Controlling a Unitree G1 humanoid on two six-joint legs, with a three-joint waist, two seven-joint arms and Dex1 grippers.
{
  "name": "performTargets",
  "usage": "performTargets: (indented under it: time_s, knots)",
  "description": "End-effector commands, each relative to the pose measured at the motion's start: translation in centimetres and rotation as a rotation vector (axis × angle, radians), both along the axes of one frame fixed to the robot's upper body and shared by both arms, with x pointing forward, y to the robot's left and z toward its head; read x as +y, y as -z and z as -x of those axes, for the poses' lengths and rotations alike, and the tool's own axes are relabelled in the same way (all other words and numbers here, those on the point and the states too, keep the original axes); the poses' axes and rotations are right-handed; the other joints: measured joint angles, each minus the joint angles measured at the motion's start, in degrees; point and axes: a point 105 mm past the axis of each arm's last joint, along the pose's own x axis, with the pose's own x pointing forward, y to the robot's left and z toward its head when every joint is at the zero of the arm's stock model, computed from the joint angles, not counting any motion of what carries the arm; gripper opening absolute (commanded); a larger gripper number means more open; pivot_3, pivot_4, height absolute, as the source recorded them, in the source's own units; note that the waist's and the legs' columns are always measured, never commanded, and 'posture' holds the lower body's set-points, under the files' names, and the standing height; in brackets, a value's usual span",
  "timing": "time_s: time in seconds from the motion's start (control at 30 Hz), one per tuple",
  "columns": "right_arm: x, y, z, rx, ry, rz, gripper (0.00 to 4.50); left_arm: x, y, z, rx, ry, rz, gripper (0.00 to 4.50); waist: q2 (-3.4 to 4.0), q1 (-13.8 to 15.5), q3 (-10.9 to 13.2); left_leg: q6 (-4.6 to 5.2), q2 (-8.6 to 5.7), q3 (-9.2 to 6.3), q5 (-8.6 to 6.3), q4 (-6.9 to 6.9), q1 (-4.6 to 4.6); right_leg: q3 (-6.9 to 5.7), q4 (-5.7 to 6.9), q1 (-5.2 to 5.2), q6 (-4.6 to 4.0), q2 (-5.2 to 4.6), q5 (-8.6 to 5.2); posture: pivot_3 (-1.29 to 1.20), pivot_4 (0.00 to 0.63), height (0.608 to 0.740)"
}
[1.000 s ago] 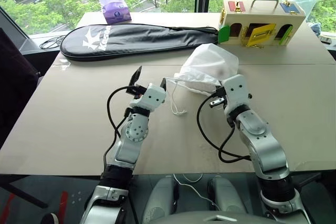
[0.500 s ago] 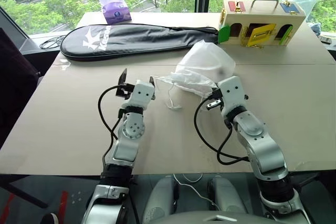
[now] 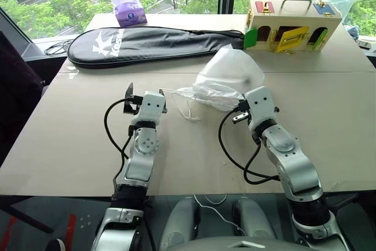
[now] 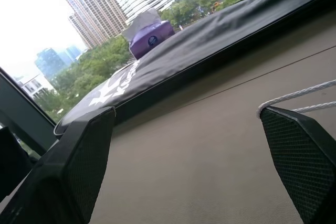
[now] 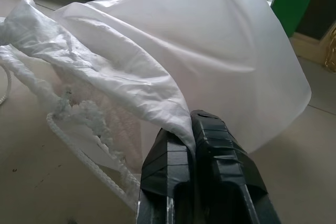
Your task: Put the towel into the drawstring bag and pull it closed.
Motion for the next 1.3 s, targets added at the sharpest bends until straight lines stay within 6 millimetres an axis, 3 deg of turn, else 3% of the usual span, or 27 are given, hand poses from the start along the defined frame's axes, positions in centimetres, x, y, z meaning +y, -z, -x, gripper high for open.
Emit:
performTargets:
  time_s: [0.03,0.13,0.17,0.23,0.43,0.63,0.77,0.97,1.03,1.3]
  knots:
    - [-4.2,-1.6,-0.6,-0.074,0.187,0.016,0.03,5.7,-0.1,1.1,-0.004,-0.220,0.041,4.50,0.00,0.0,0.0,0.00,0.00,0.00,0.00,0.00,0.00,0.00,0.00,0.00,0.00,0.00,0.00,0.00,0.150,0.740]
    - [-1.0,-2.3,0.1,-0.093,-0.023,-0.027,0.03,2.5,0.3,0.4,0.014,-0.034,0.101,4.50,0.00,0.0,0.0,0.00,0.00,0.00,0.00,0.00,0.00,0.01,0.00,0.00,0.00,0.00,0.00,0.00,0.150,0.740]
    - [-0.2,-2.4,0.4,-0.095,-0.082,-0.026,0.32,1.5,0.3,0.3,0.017,0.019,0.113,4.50,0.00,0.0,0.0,0.00,0.00,0.00,0.00,0.00,0.00,0.01,0.00,0.00,0.00,0.00,0.00,0.00,0.150,0.740]
    - [0.4,-2.7,0.8,-0.092,-0.141,-0.059,0.96,0.4,0.2,0.2,0.017,0.087,0.115,4.50,-0.01,0.0,0.0,0.00,0.00,0.01,0.00,0.00,0.00,0.01,-0.02,0.00,0.00,-0.01,0.00,0.00,0.150,0.740]
    - [1.0,-4.4,2.4,-0.169,-0.309,-0.115,3.66,-2.4,-0.1,0.1,0.035,0.276,0.111,4.50,-0.01,0.0,0.0,0.00,0.00,0.00,0.00,0.00,-0.01,-0.01,-0.03,0.01,0.00,0.00,0.00,0.00,0.150,0.740]
    - [-1.0,-3.1,4.3,-0.085,-0.356,-0.133,3.66,-3.5,-0.6,0.0,0.041,0.359,0.120,4.50,-0.03,0.1,0.0,0.00,0.00,0.00,0.00,0.00,-0.01,-0.01,-0.05,0.04,0.00,-0.02,0.00,0.00,0.150,0.740]
    - [-1.2,-0.8,5.9,0.105,-0.389,-0.173,3.66,-3.8,-0.7,-0.1,0.046,0.378,0.124,4.50,-0.03,-0.1,0.0,0.00,0.03,-0.01,0.00,0.00,0.00,0.00,-0.03,0.04,0.00,0.00,0.00,0.00,0.150,0.740]
    - [-0.2,2.4,6.5,0.362,-0.376,-0.254,3.66,-3.7,-0.5,-0.2,0.056,0.381,0.128,4.50,-0.07,0.1,0.0,0.01,0.04,-0.01,0.00,0.04,0.01,0.01,0.00,0.05,-0.01,0.00,0.00,0.00,0.150,0.740]
    - [0.5,2.8,6.1,0.426,-0.351,-0.327,3.66,-3.7,-0.5,-0.2,0.058,0.382,0.126,4.50,-0.07,0.0,0.0,0.01,0.04,-0.01,0.00,0.04,0.00,0.02,0.00,0.05,-0.01,-0.01,0.00,0.00,0.150,0.740]
    - [3.1,1.5,3.5,0.439,-0.326,-0.454,3.66,-3.0,-0.5,0.0,0.065,0.364,0.111,4.50,-0.10,0.1,-0.1,0.01,0.02,-0.02,0.00,0.06,-0.02,0.02,0.02,0.02,-0.01,-0.01,0.00,0.00,0.150,0.740]
